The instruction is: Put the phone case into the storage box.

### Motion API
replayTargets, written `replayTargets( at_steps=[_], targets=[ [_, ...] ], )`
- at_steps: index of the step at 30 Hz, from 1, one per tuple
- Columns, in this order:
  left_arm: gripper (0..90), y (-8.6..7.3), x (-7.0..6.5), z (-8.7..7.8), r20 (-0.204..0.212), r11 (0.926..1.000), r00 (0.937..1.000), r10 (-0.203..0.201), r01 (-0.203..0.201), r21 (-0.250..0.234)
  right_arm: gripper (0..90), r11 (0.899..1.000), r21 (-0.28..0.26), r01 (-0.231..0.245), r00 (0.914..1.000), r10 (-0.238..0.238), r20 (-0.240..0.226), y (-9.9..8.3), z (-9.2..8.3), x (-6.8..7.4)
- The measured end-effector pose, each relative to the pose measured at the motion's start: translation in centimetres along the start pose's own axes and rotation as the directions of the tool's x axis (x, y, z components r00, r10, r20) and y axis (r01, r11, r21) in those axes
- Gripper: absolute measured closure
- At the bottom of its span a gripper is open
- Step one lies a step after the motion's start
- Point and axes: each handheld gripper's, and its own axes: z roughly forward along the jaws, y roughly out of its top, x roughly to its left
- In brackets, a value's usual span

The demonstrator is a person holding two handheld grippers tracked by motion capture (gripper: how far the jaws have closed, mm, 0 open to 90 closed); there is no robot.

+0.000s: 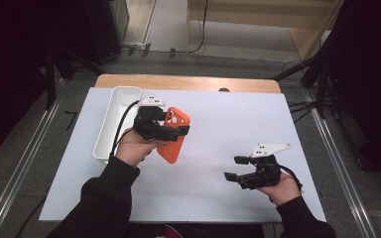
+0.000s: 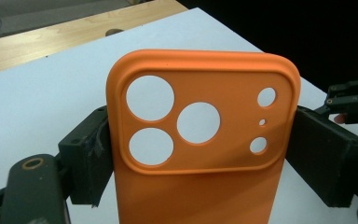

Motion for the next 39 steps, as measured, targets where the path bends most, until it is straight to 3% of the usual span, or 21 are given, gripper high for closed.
replayTargets(
  at_steps=[10,39],
  targets=[
    [16.2,0.2,0.4,-0.6,-0.007,0.9999,0.9999,-0.012,0.013,0.007,24.7,1.0,0.0,-0.008,1.0,0.008,0.004,-1.5,0.2,-0.3],
    [16.2,1.7,2.9,-3.8,-0.052,0.9975,0.9971,-0.054,0.052,-0.047,24.7,1.0,0.0,-0.011,0.9998,0.011,0.018,-2.7,0.2,-0.5]
  ],
)
